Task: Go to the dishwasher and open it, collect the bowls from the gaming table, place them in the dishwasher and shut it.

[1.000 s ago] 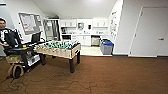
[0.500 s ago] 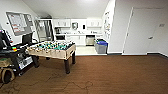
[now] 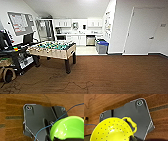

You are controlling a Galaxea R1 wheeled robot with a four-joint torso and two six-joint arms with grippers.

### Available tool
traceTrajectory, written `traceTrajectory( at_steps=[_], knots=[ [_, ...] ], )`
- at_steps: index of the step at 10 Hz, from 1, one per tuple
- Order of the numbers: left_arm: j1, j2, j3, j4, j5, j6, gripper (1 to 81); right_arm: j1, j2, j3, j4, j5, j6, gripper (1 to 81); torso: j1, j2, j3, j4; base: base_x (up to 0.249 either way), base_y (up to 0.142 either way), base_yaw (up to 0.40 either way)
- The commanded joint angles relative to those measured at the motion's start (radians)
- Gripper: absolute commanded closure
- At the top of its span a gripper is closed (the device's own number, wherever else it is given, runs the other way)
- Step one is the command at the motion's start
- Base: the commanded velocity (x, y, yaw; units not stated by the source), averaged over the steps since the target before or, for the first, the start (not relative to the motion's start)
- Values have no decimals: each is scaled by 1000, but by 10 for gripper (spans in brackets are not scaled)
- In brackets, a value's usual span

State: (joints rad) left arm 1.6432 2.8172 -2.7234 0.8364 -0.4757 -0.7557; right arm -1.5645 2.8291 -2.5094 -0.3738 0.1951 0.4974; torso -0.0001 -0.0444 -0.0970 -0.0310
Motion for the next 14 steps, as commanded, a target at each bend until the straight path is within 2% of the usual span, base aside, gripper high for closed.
traceTrajectory(
  at_steps=[1, 9, 14],
  knots=[
    [-26, -21, -4, 1, 19, 3, 811, 42, -15, 3, -10, -36, 1, 811, 0, 0, 0, 0, 0, 0, 0],
    [-27, -18, -4, 3, 17, 4, 811, 39, -6, 3, -17, -36, 1, 811, 0, 0, 0, 0, 0, 0, 0],
    [-27, -18, -4, 3, 17, 4, 811, 40, 2, 3, -20, -36, 0, 811, 0, 0, 0, 0, 91, 0, 0]
  ],
)
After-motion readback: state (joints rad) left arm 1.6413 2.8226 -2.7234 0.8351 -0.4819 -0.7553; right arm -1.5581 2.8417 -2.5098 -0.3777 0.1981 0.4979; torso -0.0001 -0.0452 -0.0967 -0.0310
